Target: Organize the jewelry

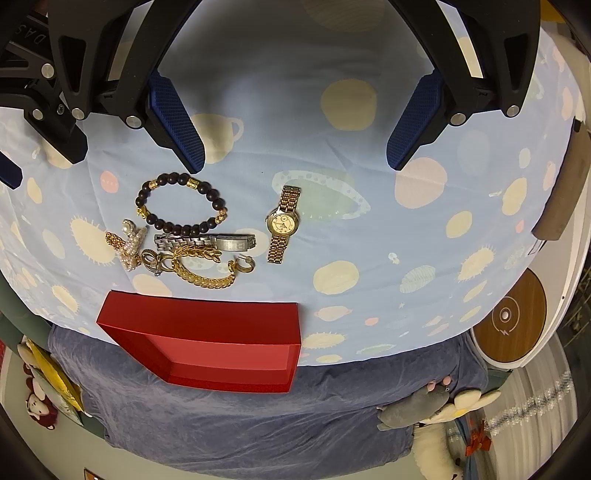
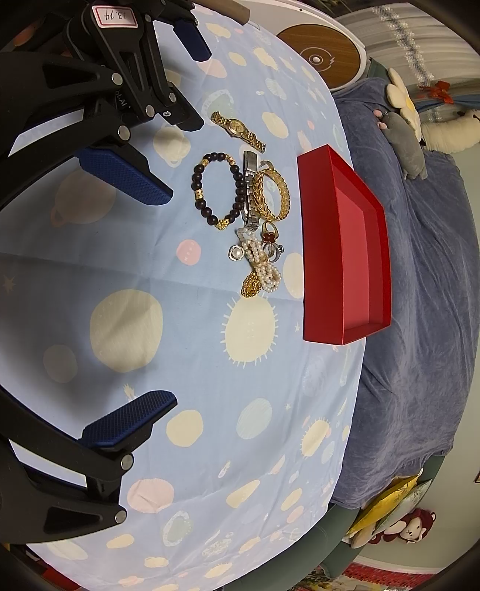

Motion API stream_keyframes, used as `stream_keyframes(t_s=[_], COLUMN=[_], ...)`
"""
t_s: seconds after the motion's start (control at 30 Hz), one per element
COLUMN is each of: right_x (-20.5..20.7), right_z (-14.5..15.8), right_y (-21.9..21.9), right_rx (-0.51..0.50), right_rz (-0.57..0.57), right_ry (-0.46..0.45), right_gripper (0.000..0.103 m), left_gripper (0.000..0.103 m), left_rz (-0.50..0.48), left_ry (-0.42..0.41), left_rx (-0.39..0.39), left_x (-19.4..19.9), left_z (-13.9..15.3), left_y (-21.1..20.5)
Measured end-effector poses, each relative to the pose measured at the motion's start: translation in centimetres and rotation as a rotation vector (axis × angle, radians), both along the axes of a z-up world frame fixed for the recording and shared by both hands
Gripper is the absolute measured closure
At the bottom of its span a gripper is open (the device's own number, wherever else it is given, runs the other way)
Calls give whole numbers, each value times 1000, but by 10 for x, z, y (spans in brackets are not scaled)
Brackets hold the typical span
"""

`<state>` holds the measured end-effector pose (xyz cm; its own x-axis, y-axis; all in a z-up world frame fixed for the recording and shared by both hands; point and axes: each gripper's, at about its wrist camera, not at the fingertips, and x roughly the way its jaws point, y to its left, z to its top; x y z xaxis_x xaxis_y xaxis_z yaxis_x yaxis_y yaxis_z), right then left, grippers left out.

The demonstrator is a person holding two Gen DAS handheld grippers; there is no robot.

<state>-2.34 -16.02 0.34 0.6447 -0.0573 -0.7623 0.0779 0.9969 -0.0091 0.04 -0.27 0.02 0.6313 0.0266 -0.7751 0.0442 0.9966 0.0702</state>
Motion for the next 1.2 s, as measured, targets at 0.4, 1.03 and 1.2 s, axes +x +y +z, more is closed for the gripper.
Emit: stream_keyframes(t_s=[0.4, 1.03, 1.2], right_x=[0, 0, 0], right_z=[0, -2, -2], right_y=[0, 3, 3], right_rx=[-3, -14, -14], right_rz=[3, 13, 12], right_ry=[2, 1, 3], right_gripper=[5, 5, 5], left_gripper=[7, 7, 7], left_rz=[8, 12, 12], left_ry=[5, 12, 11], left_rx=[-10, -22, -25], left_x=[-2, -1, -1], left_z=[-2, -2, -2], left_y=[2, 6, 7])
